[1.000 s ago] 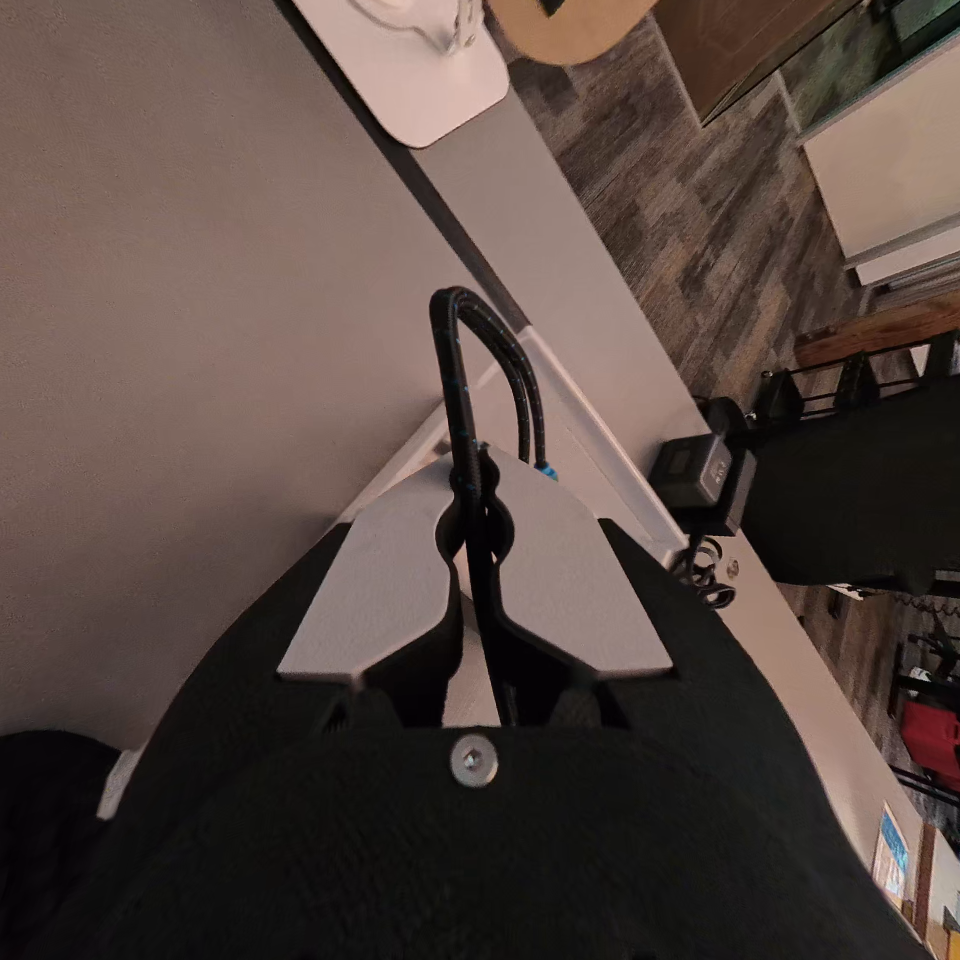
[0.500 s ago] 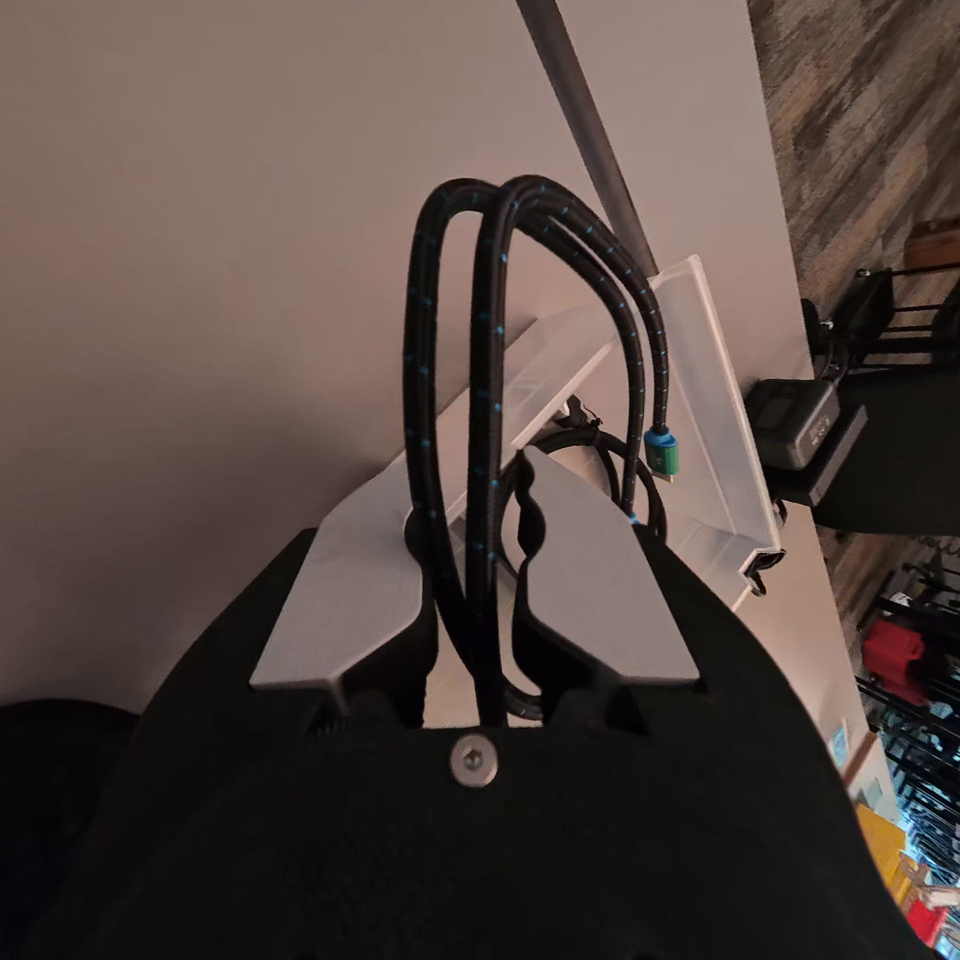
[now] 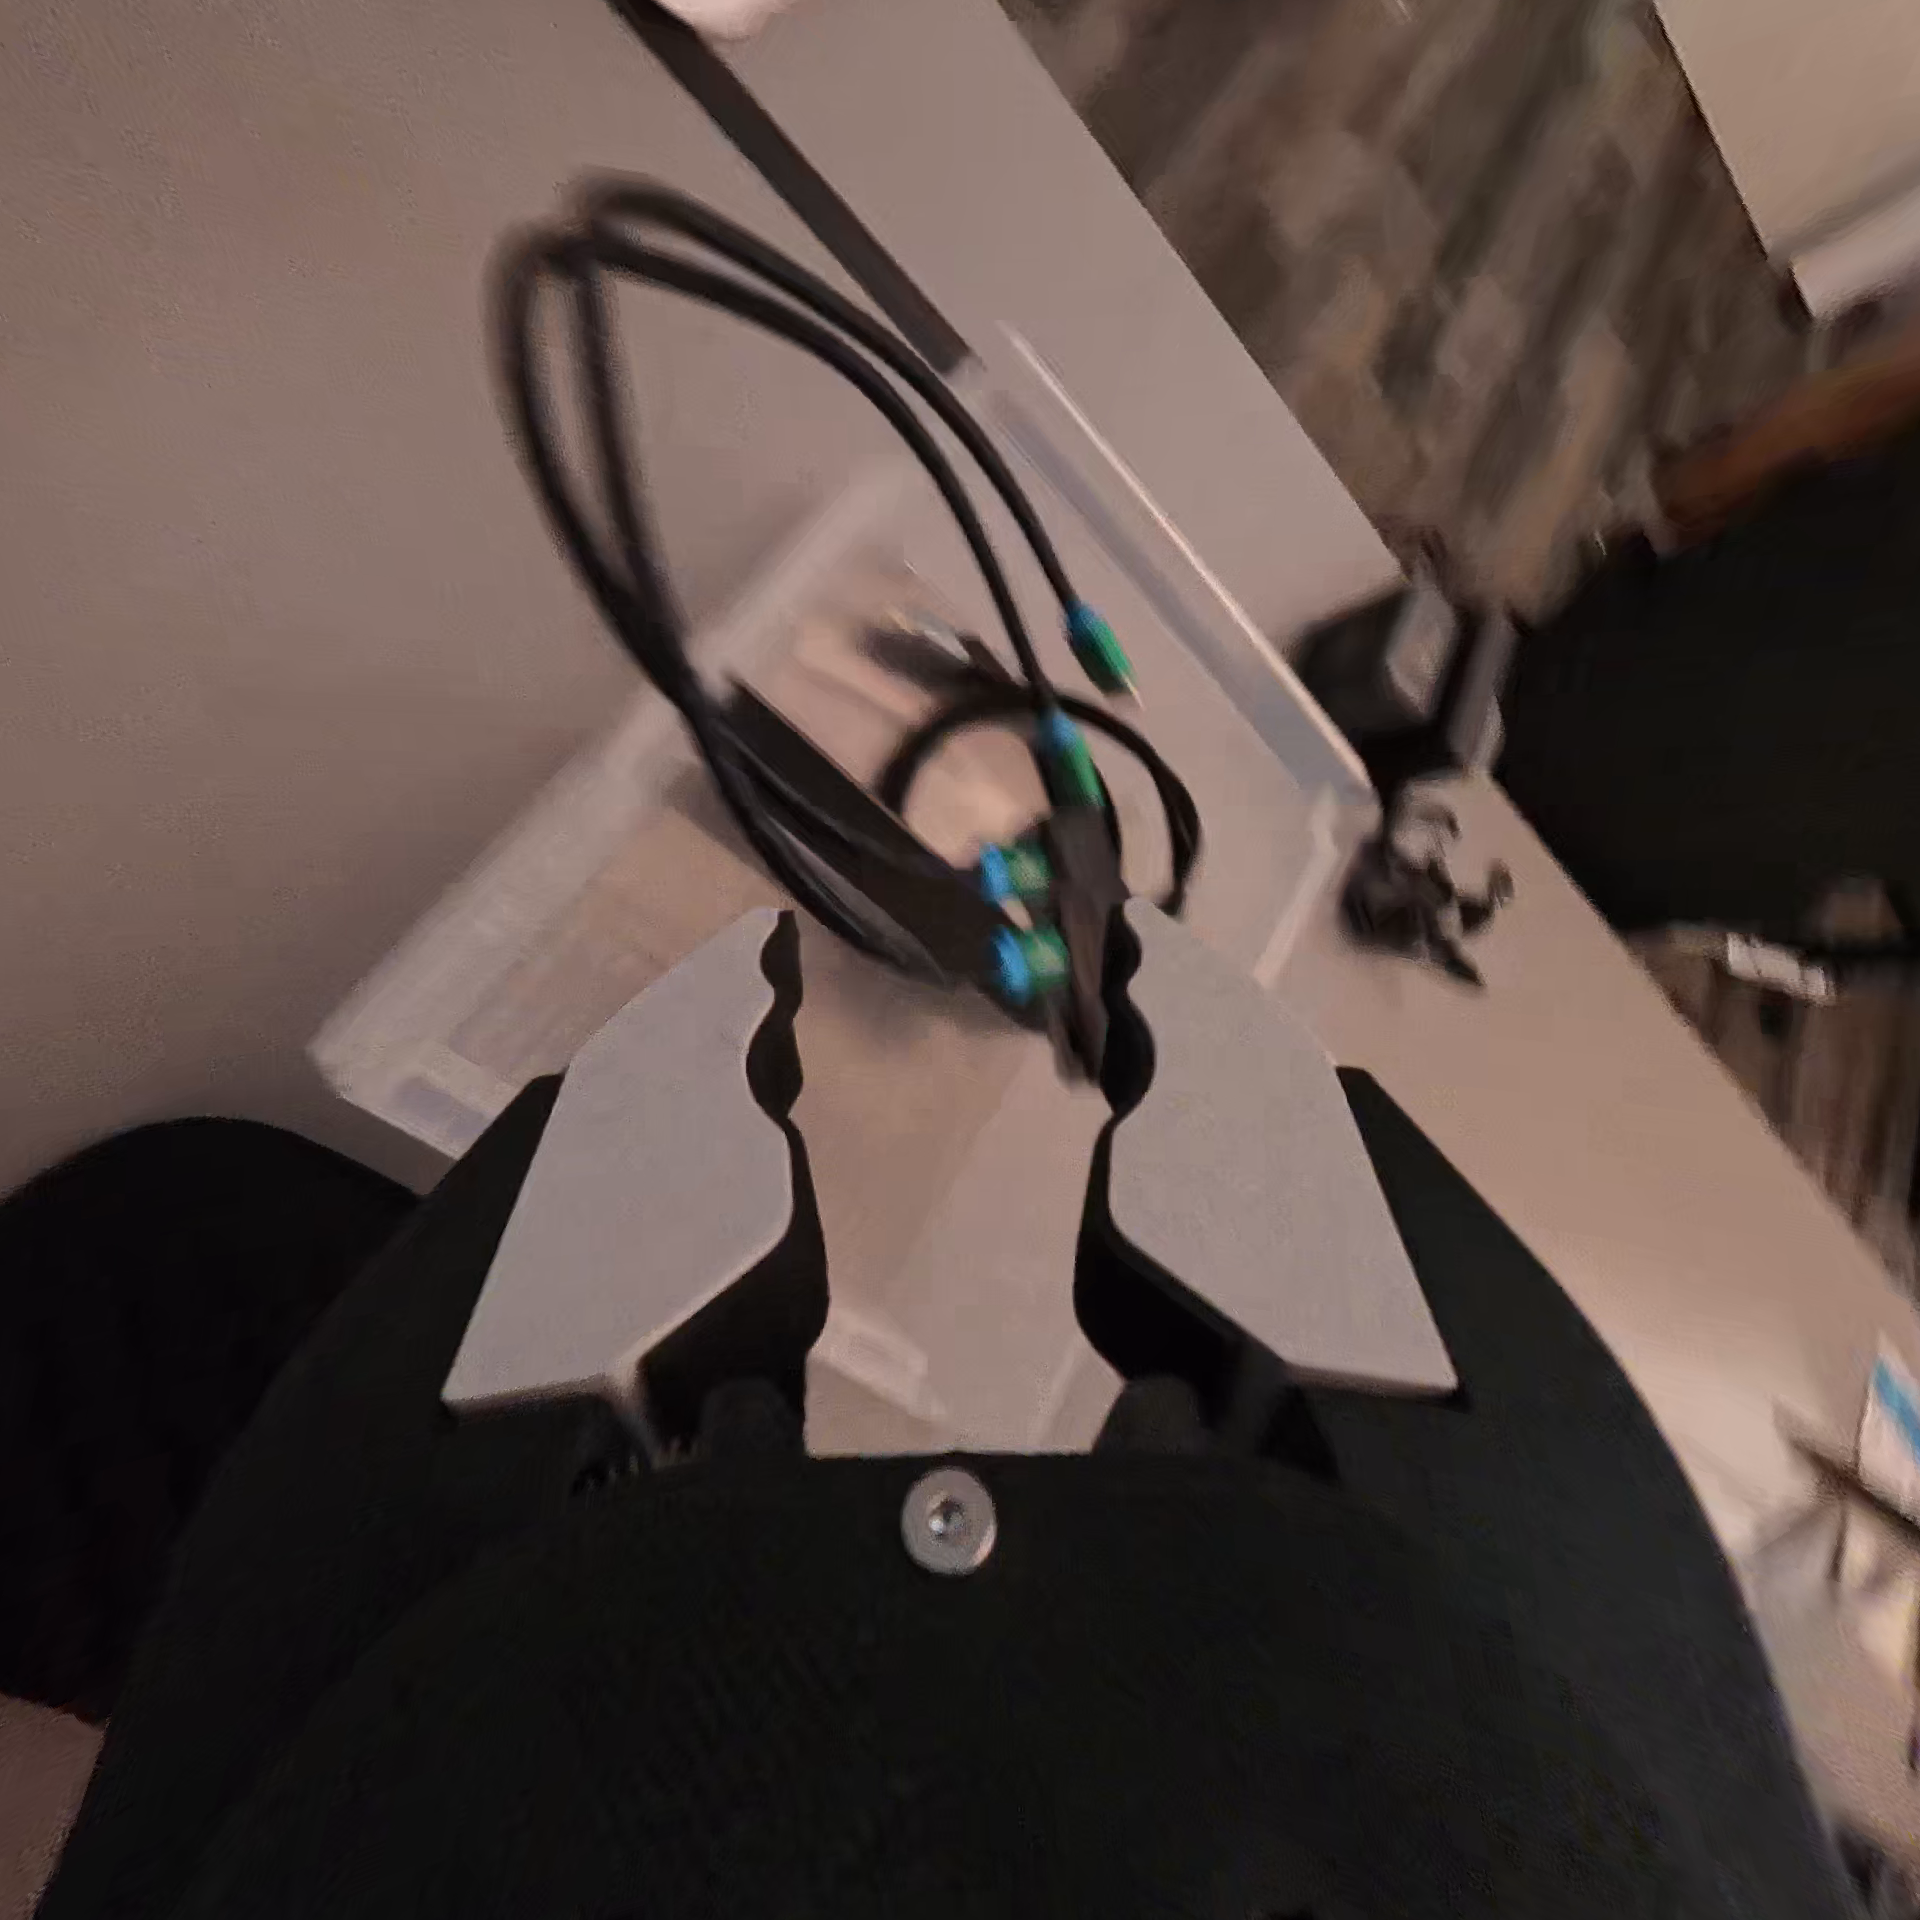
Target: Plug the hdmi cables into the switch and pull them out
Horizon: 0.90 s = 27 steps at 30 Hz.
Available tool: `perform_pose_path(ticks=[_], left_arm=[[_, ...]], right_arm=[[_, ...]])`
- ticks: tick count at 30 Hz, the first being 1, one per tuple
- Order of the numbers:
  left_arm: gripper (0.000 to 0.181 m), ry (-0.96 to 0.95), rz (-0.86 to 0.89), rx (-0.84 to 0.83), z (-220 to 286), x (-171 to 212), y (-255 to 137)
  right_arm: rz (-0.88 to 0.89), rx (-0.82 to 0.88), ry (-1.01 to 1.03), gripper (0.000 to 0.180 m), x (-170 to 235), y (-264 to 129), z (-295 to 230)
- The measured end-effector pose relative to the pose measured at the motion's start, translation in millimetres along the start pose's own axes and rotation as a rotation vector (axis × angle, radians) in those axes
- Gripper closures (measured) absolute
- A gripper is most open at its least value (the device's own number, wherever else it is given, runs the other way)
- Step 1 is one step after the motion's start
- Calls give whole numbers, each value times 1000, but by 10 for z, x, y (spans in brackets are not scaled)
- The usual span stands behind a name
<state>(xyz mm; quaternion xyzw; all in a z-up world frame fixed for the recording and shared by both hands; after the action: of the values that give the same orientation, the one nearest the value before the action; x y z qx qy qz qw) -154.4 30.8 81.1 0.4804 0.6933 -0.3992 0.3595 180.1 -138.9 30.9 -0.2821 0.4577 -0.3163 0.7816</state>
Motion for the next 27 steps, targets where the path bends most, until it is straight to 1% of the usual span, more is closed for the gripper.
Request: perform_pose_path(ticks=[3,5,7,9,10,11,12,13,17,20,24,27], left_arm=[[132,-2,3,-28,-83,-7,-80],[132,-15,13,-52,-163,-21,-166],[132,-33,29,-81,-260,-39,-277],[132,-48,40,-114,-361,-48,-404],[132,-53,44,-132,-413,-48,-472],[132,-58,47,-152,-465,-48,-544],[132,-62,54,-171,-516,-51,-618],[132,-70,63,-189,-564,-57,-695],[133,-113,122,-243,-722,-101,-990],[133,-124,126,-292,-821,-80,-1193],[132,-138,78,-389,-965,35,-1504],[133,-203,-5,-455,-1070,215,-1751]], right_arm=[[-120,100,242,127,604,-42,399],[-151,115,385,137,946,33,575],[-164,65,481,140,1210,214,609],[-228,-47,559,141,1442,416,496],[-275,-74,585,144,1551,490,458],[-311,-93,606,150,1629,550,428],[-326,-127,620,162,1661,601,387],[-318,-150,630,169,1657,643,373],[-282,-195,635,171,1627,659,356],[-265,-246,644,172,1591,639,280],[-281,-247,595,172,1569,632,248],[-272,-259,577,172,1538,647,237]])
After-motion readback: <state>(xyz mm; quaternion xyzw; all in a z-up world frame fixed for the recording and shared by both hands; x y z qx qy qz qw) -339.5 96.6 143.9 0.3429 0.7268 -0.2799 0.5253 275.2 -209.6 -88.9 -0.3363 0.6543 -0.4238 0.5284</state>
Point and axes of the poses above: each gripper's, where its closed fingertips meet, y out along the fingers, x out of its underside, z = x × y across the jaws, the point moved 2 cm from there along -y, back along the fingers, and after that the axes turned 3 degrees about -x, right-handed, at the moved point
